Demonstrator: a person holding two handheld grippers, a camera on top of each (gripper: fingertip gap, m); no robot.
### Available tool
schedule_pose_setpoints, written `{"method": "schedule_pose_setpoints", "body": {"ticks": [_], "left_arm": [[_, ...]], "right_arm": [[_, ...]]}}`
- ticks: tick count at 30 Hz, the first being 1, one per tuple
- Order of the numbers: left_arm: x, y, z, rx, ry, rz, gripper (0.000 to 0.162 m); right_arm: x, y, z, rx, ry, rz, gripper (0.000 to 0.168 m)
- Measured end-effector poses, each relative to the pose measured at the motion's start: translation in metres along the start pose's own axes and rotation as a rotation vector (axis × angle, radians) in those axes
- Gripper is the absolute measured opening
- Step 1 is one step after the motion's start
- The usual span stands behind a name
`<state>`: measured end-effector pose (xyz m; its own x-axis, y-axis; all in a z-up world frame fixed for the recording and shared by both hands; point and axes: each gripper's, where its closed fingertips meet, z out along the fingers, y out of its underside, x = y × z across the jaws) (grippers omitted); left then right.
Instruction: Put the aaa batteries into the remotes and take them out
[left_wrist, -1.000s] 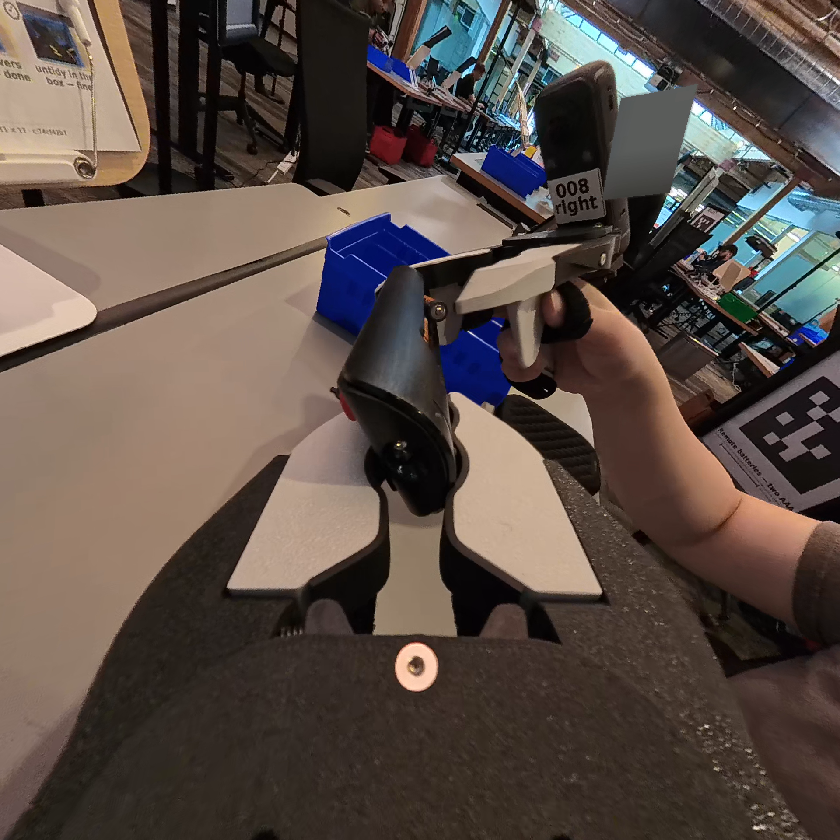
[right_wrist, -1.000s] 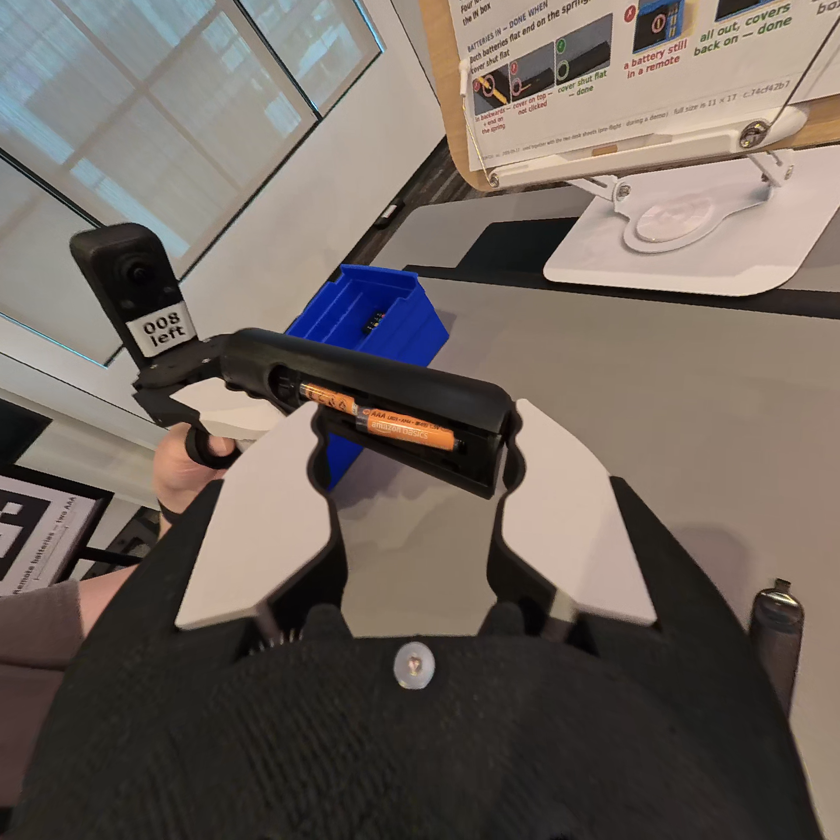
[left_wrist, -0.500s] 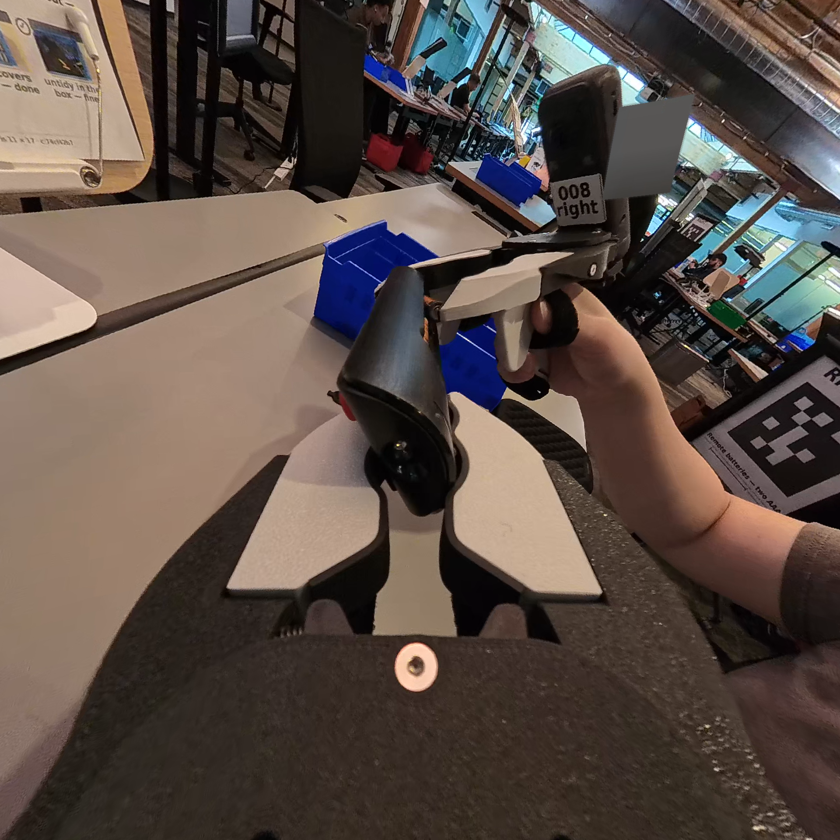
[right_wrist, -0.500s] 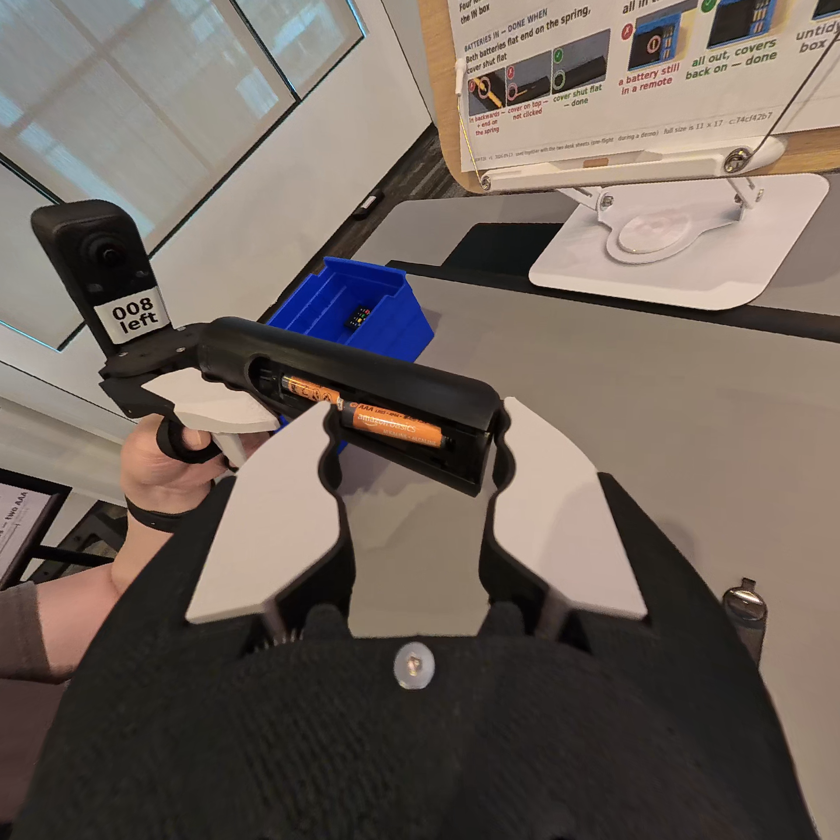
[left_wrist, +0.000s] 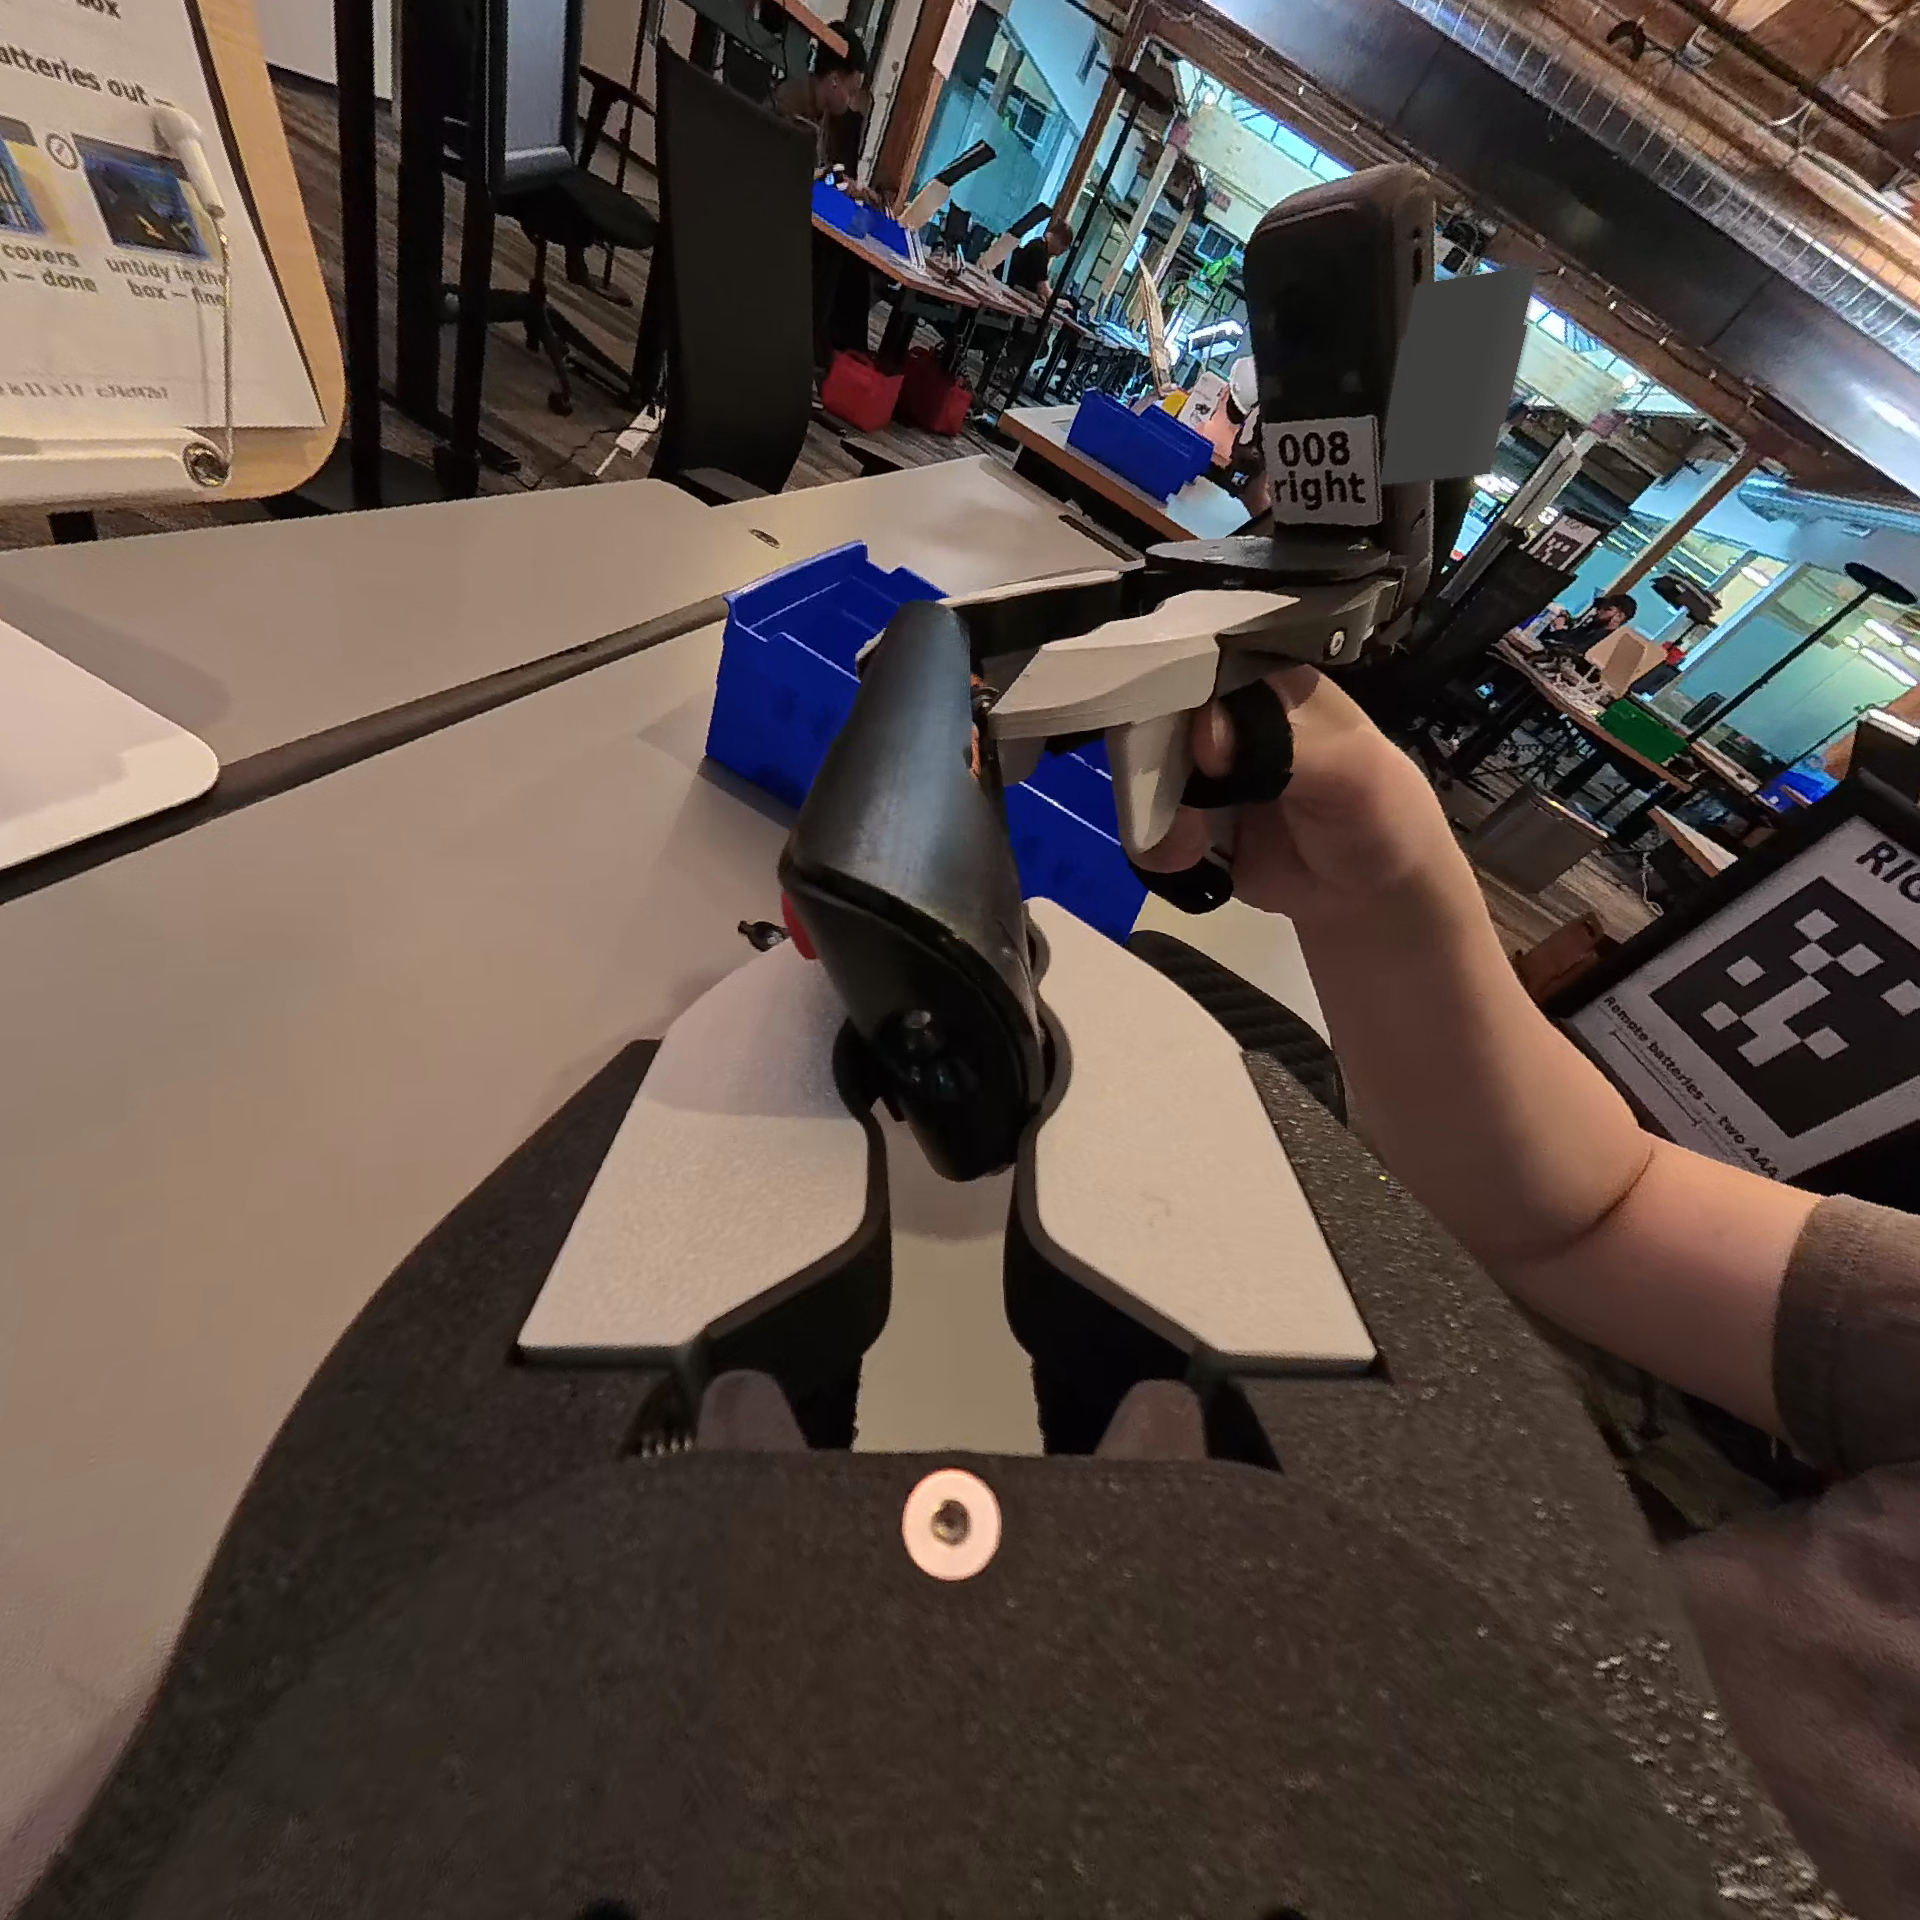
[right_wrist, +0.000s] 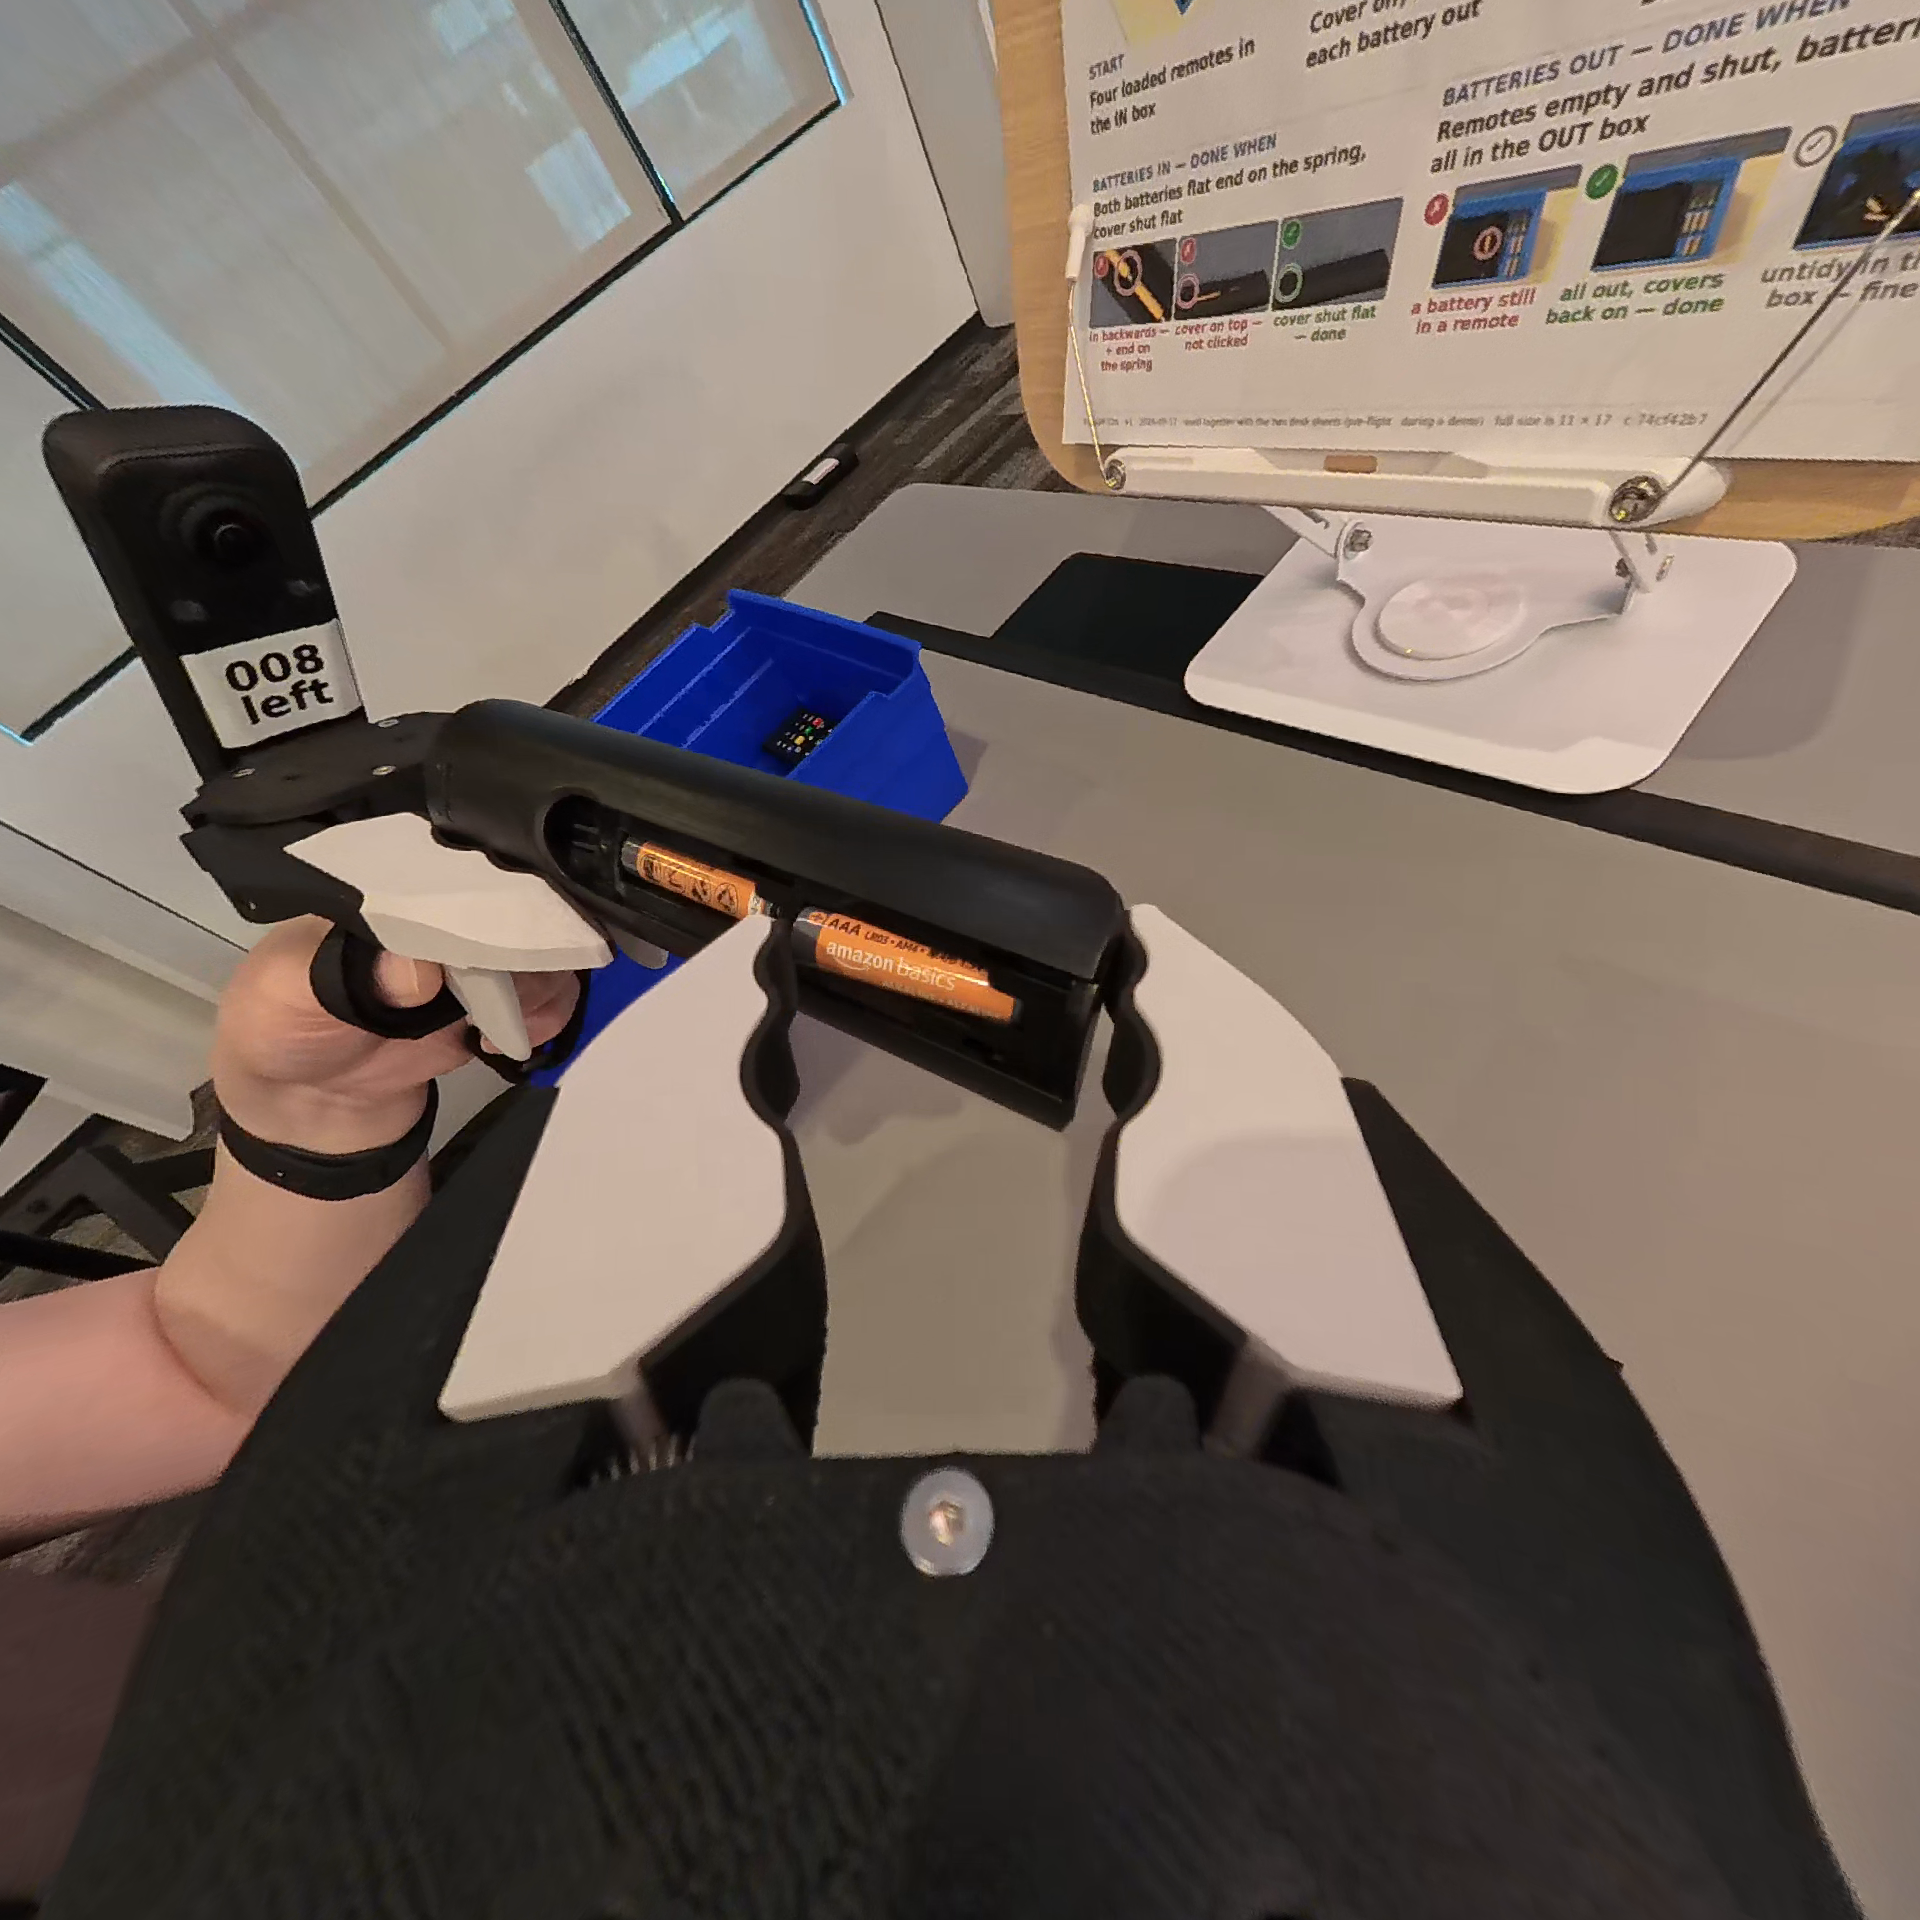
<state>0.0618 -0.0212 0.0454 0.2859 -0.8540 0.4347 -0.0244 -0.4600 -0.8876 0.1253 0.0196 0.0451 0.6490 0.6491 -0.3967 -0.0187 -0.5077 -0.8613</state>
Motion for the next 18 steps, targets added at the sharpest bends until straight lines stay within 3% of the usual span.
{"method": "schedule_pose_setpoints", "body": {"ticks": [7,18], "left_arm": [[0.001,0.0,0.0,0.005,0.023,-0.034,0.021],[0.008,-0.006,-0.005,0.04,0.108,-0.097,0.021]], "right_arm": [[-0.003,0.0,-0.001,-0.013,0.004,-0.024,0.063],[-0.013,-0.01,-0.013,0.065,-0.123,0.057,0.051]]}}
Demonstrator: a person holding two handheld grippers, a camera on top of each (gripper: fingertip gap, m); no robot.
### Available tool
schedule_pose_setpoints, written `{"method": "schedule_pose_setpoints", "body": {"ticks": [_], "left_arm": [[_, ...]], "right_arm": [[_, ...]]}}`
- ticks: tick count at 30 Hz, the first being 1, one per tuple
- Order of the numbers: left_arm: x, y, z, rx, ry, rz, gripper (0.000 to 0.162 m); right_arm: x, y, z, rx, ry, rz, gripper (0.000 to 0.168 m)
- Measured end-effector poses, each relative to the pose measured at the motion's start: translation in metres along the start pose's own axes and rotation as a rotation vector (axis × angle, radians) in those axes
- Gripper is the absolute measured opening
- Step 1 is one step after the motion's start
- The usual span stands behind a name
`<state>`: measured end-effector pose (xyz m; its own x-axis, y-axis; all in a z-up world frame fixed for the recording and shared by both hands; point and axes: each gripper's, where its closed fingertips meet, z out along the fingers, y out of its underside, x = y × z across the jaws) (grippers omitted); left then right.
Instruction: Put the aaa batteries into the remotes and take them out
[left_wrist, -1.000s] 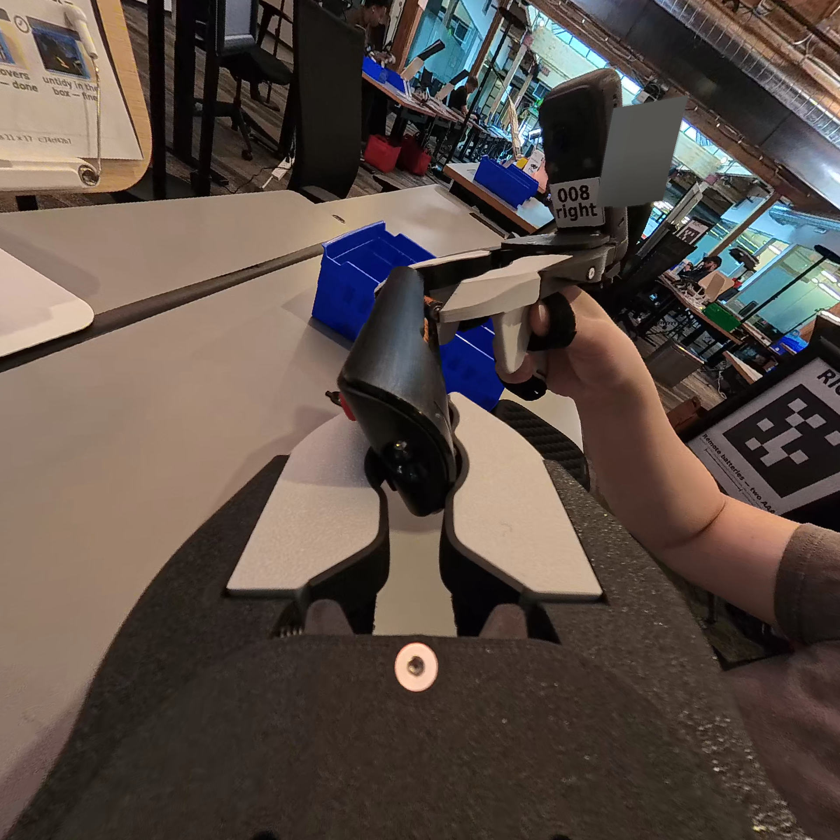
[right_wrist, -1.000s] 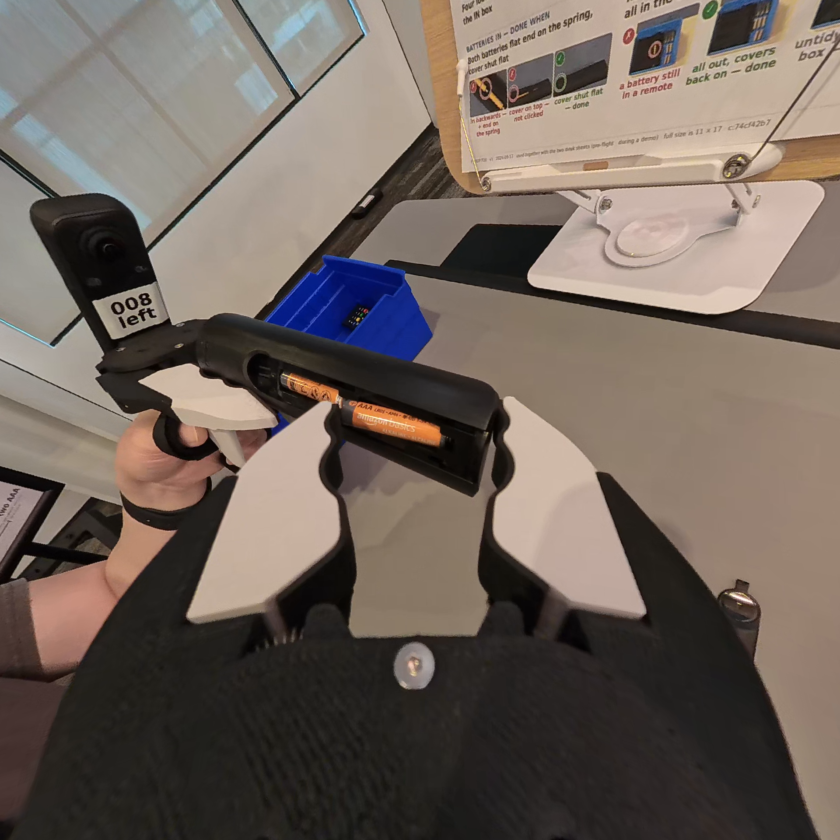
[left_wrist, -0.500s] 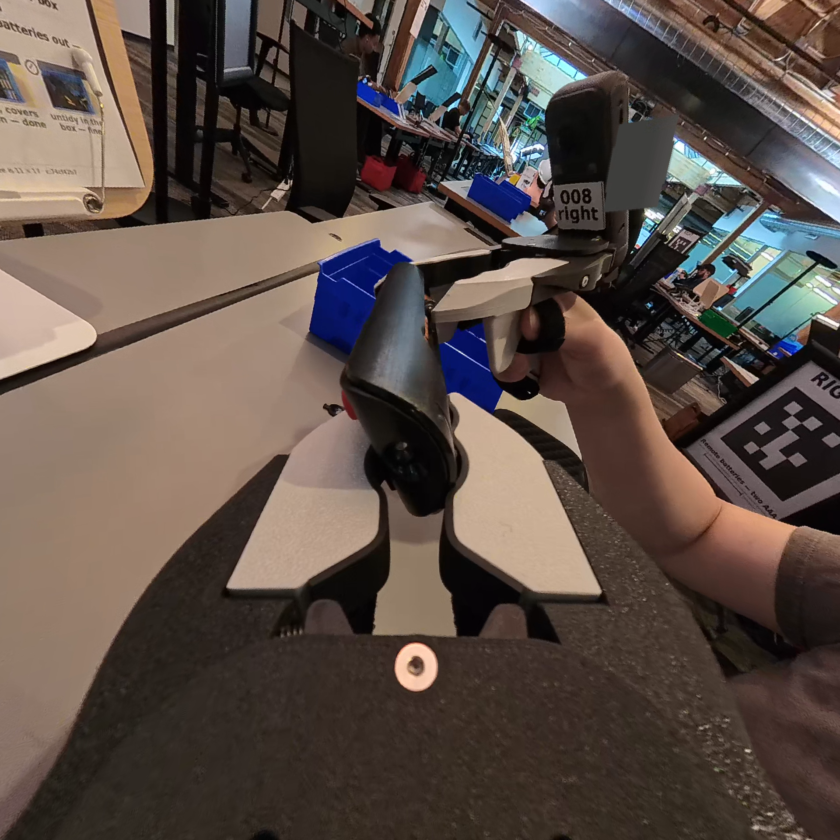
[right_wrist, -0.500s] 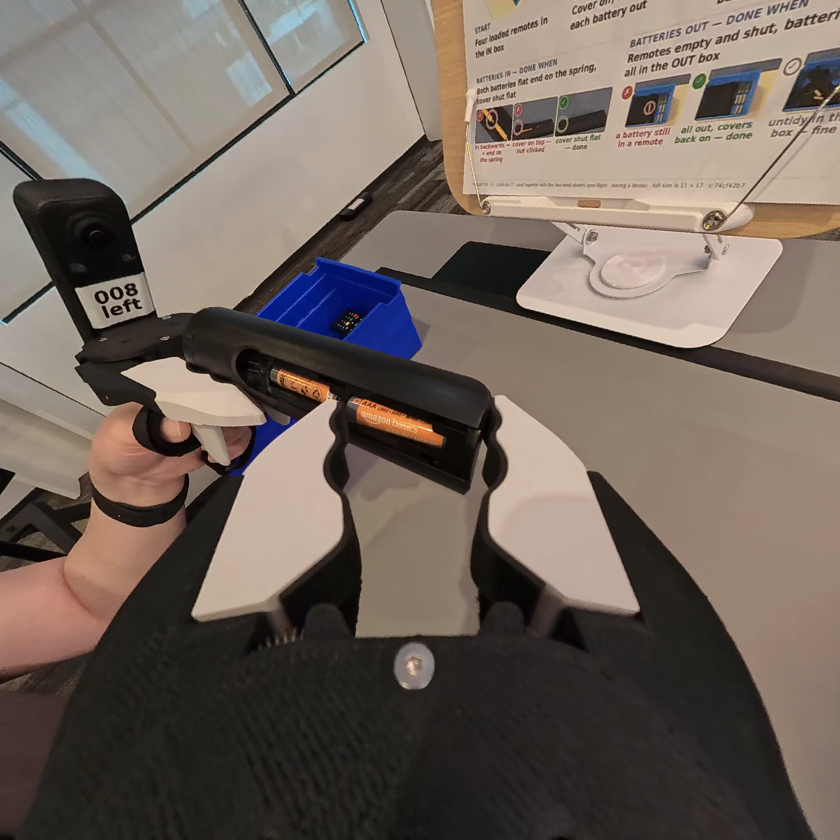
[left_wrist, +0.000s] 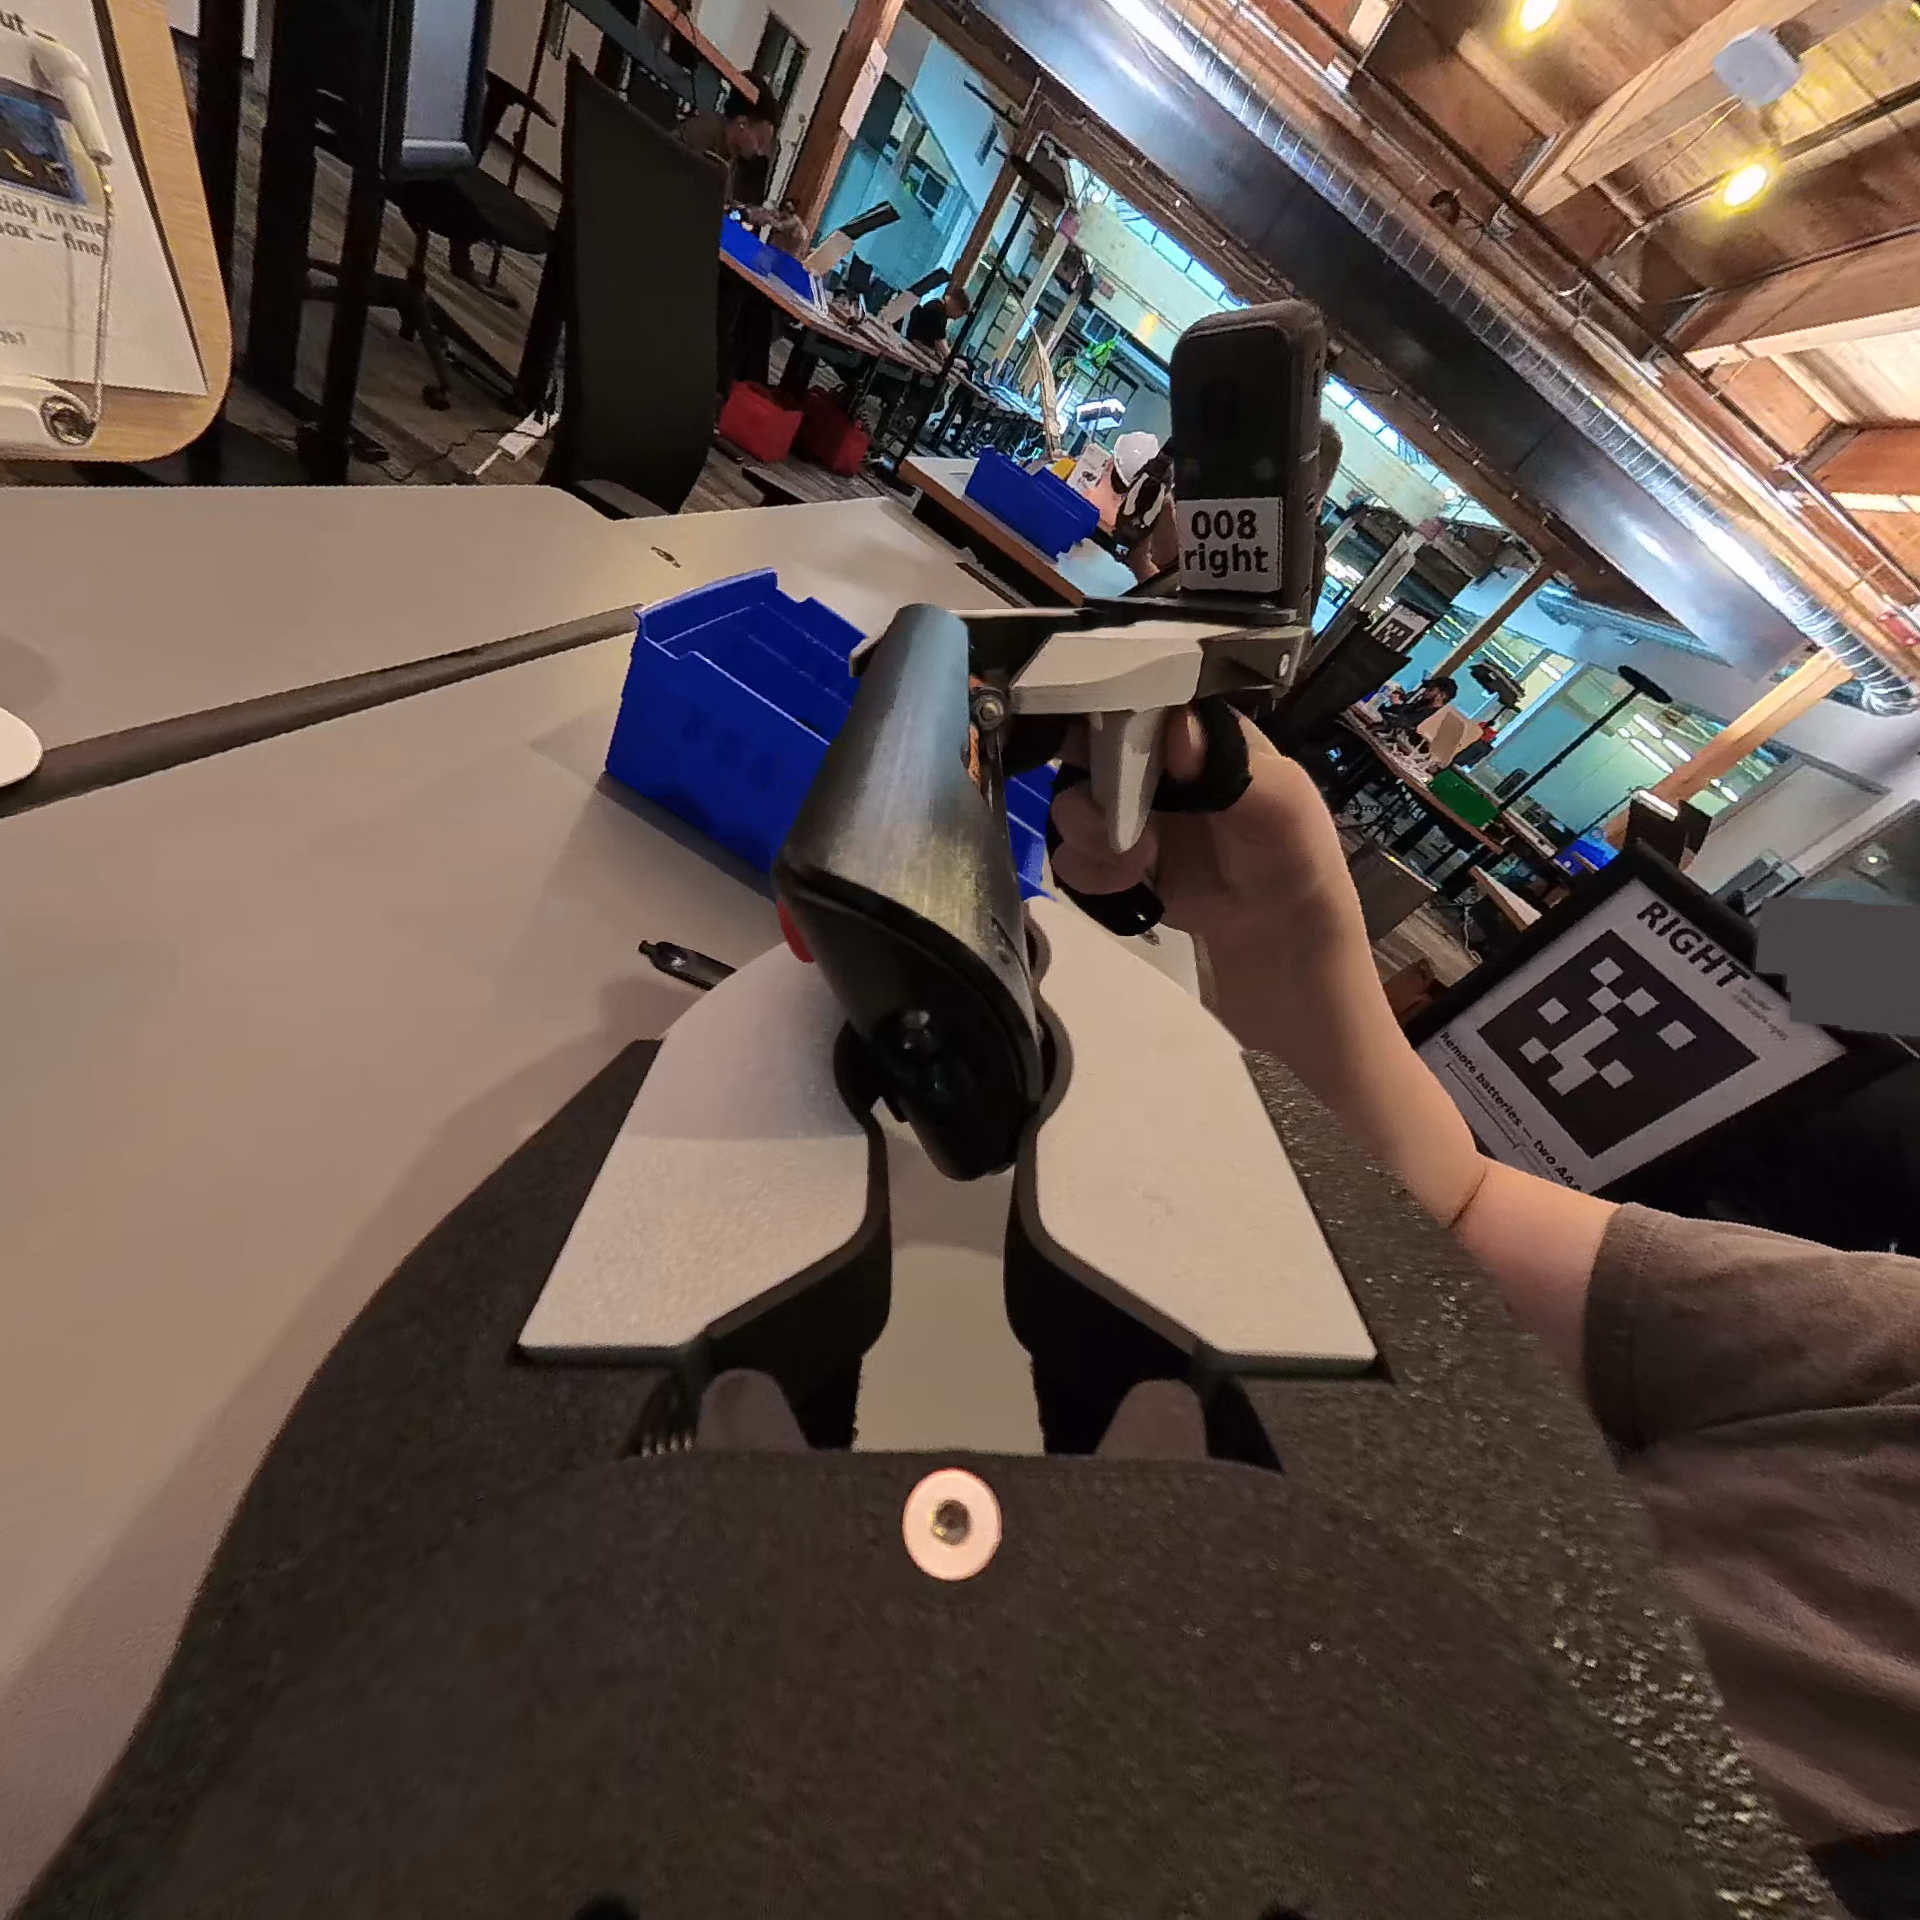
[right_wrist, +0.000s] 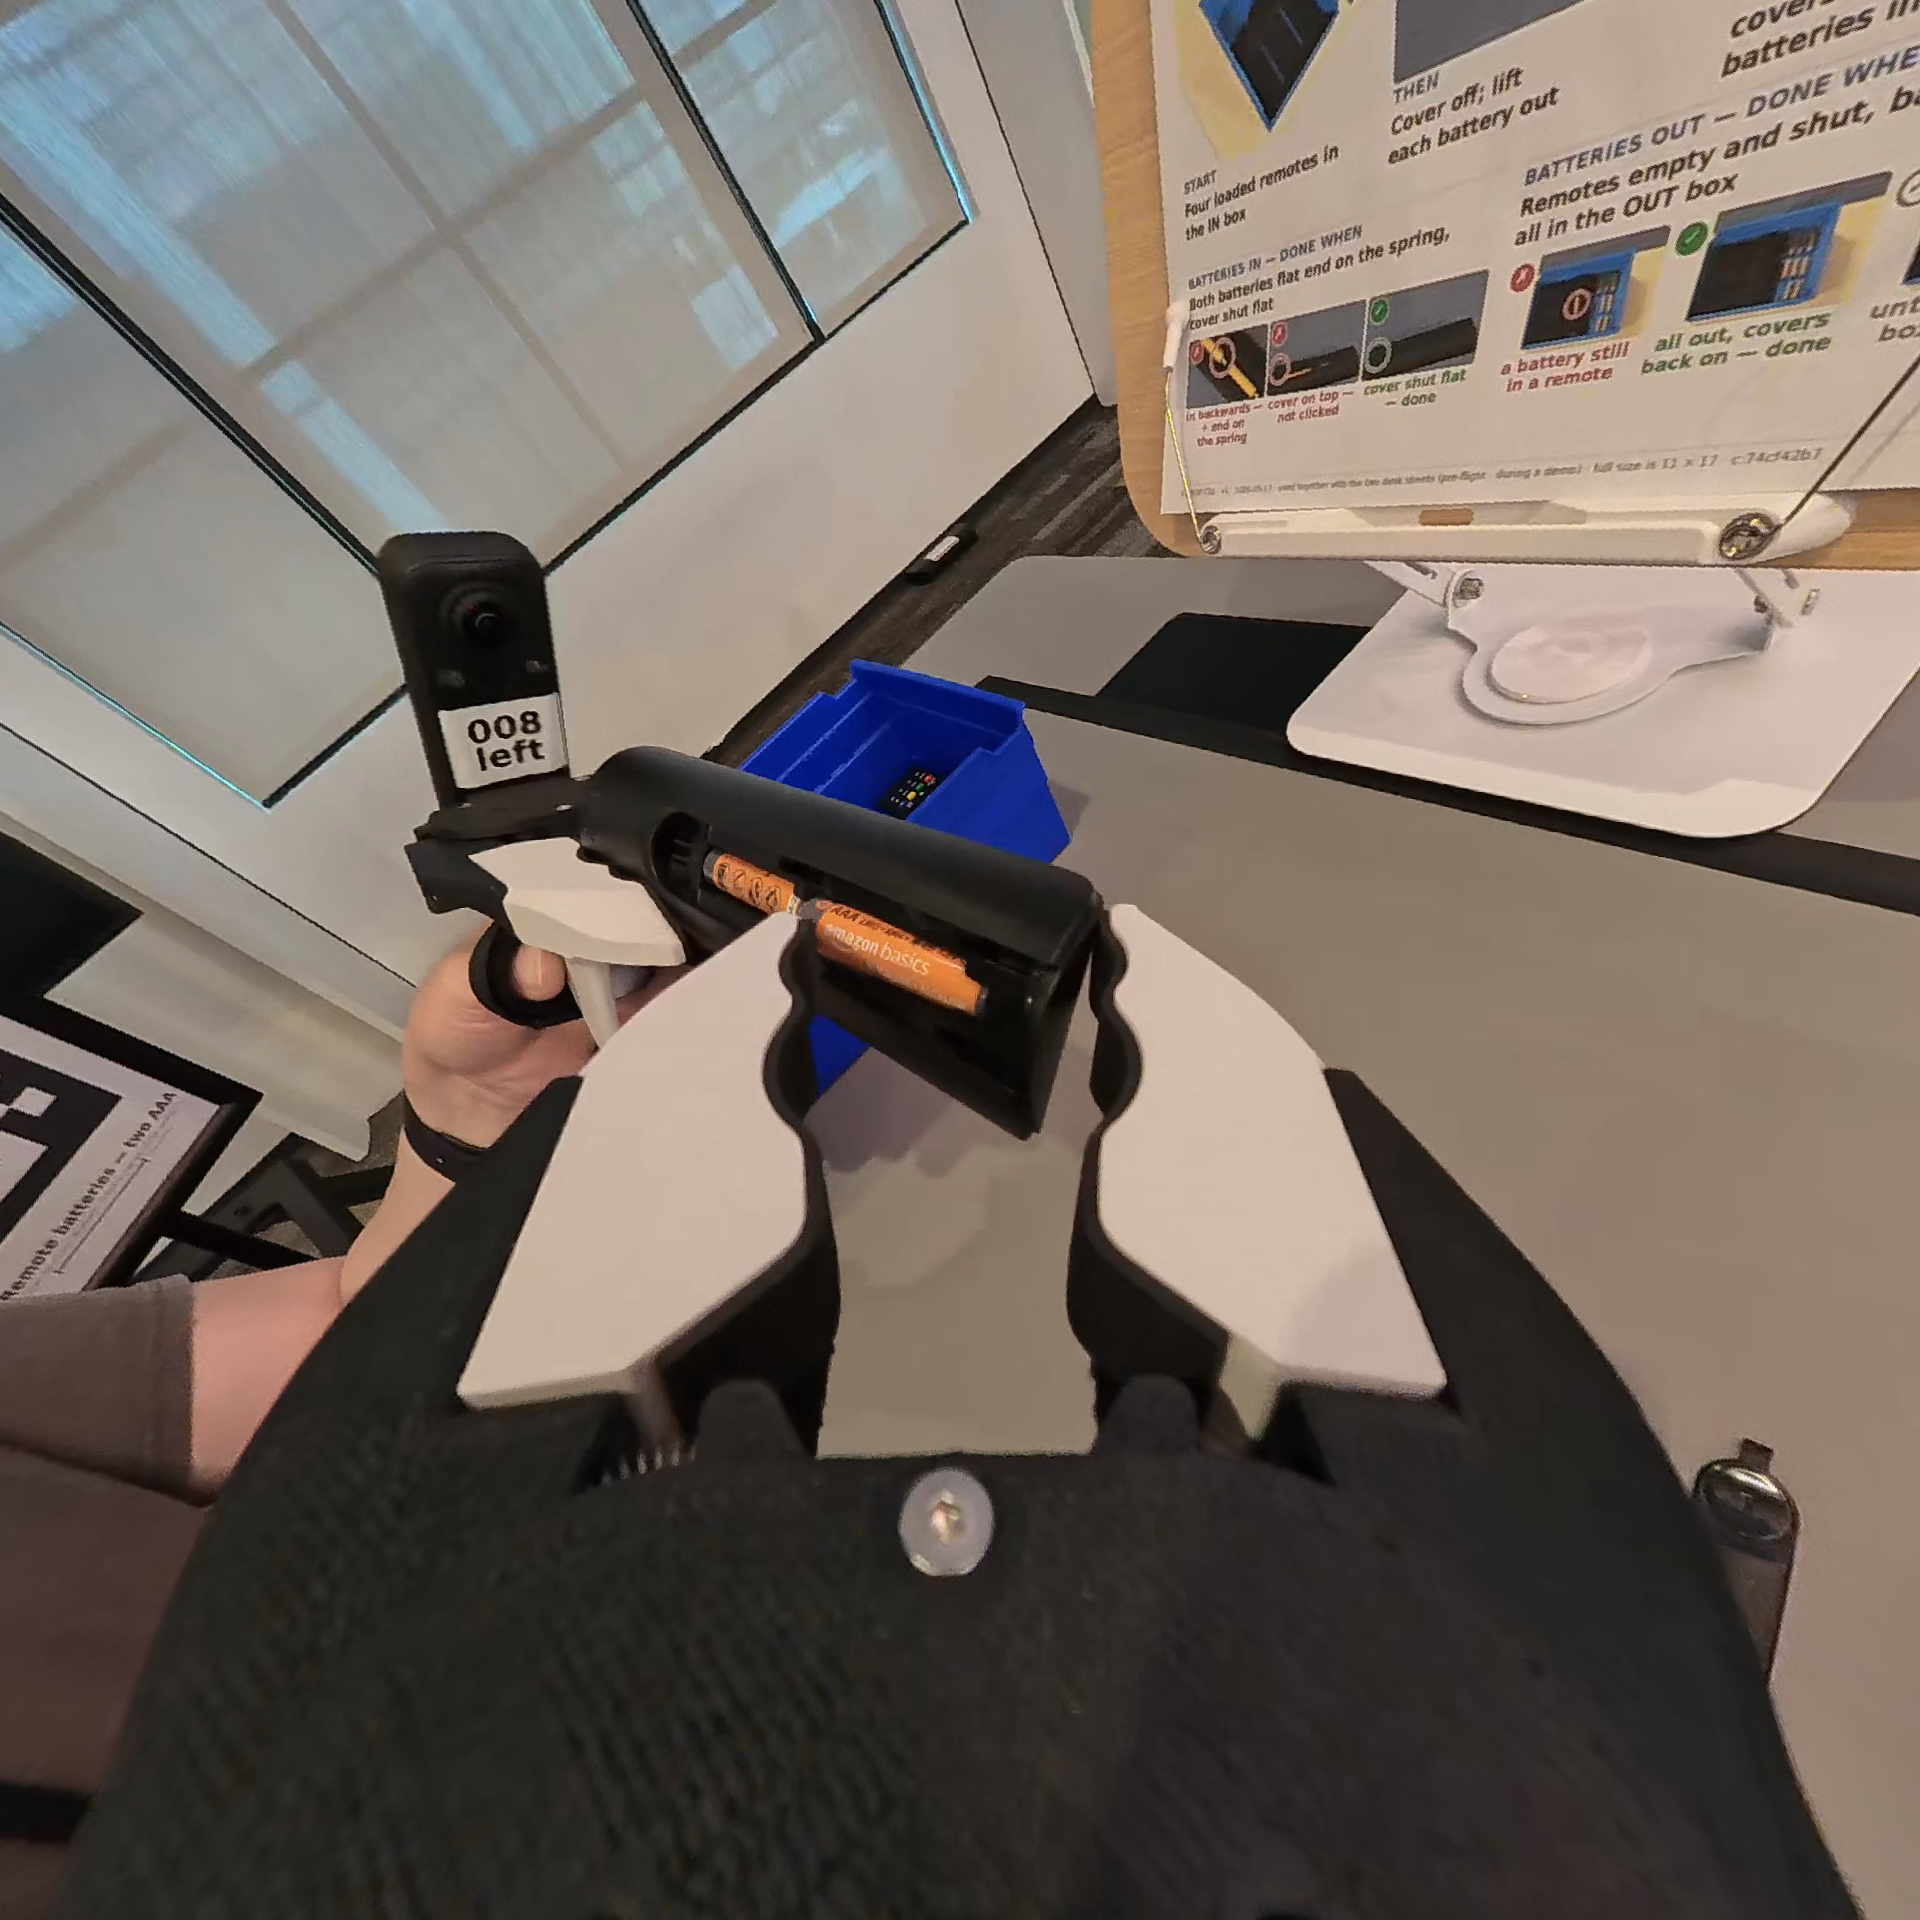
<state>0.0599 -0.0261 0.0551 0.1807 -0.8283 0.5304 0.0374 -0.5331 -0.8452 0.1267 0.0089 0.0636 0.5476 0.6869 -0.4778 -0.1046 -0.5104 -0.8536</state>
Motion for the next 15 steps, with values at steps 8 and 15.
{"method": "schedule_pose_setpoints", "body": {"ticks": [8,15], "left_arm": [[0.007,-0.002,0.001,0.009,-0.007,0.059,0.021],[0.015,-0.005,0.001,0.028,0.073,0.026,0.021]], "right_arm": [[-0.001,-0.002,-0.004,-0.026,0.062,-0.087,0.045],[-0.013,-0.009,-0.013,0.02,-0.023,-0.066,0.043]]}}
